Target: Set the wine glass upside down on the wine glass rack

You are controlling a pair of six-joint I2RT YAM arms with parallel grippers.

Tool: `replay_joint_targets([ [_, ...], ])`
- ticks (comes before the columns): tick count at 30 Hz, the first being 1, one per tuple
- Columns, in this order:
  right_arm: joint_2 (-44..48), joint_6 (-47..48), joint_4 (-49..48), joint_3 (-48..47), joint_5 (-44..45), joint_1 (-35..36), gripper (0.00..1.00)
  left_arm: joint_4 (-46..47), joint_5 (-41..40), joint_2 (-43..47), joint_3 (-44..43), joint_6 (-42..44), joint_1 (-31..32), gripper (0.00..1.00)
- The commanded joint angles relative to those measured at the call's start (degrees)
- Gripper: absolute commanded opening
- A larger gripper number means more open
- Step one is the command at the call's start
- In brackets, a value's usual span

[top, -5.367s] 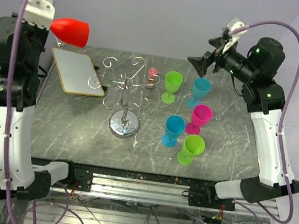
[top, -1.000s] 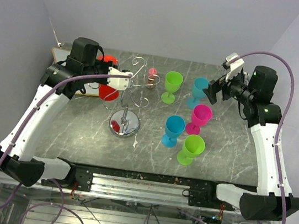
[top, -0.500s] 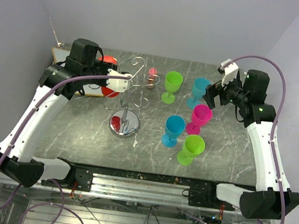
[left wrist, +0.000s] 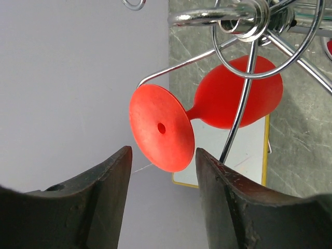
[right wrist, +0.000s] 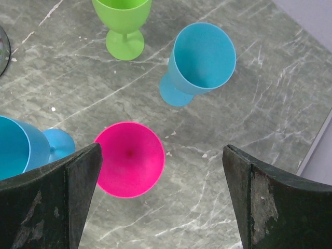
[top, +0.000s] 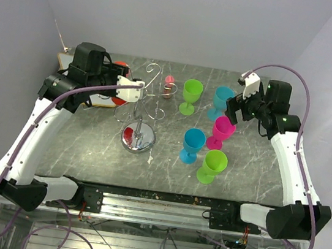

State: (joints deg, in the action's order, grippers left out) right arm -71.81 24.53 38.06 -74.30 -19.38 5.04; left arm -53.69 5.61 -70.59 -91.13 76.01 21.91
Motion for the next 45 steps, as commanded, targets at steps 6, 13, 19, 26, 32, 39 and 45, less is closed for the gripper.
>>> replay_joint_targets([
  [6,-1.13,-0.87,-0.37,0.97,2.57,-0.2,1.0,-3.62,-1.53,1.15,-3.51,-1.02,0.32,0.65],
  [13,-2.11,-1.82,-1.39,2.05,6.53,-0.22,1.0,-5.85,-2.3,1.33,-5.77,-0.55,0.32,0.69],
  [19,-3.95,-1.97,0.01,2.62,7.98,-0.18,0.9,-8.39,-2.78,1.8,-7.4,-0.26,0.32,0.71],
  [26,-7.14,-1.48,4.5,2.19,6.91,-0.13,0.69,-11.54,-3.98,3.04,-8.01,-0.06,0.32,0.84],
  [32,-9.66,-1.59,6.48,1.66,6.54,-0.09,0.51,-12.53,-5.29,4.08,-8.43,-0.16,0.3,0.84],
  [39,-12.81,-1.62,8.22,0.06,5.99,-0.12,0.34,-13.25,-6.13,4.96,-8.54,-0.07,0.32,0.83],
  [45,-14.12,-1.63,8.86,-1.64,6.05,-0.06,0.15,-13.62,-5.74,5.5,-9.45,-1.31,0.21,0.84],
])
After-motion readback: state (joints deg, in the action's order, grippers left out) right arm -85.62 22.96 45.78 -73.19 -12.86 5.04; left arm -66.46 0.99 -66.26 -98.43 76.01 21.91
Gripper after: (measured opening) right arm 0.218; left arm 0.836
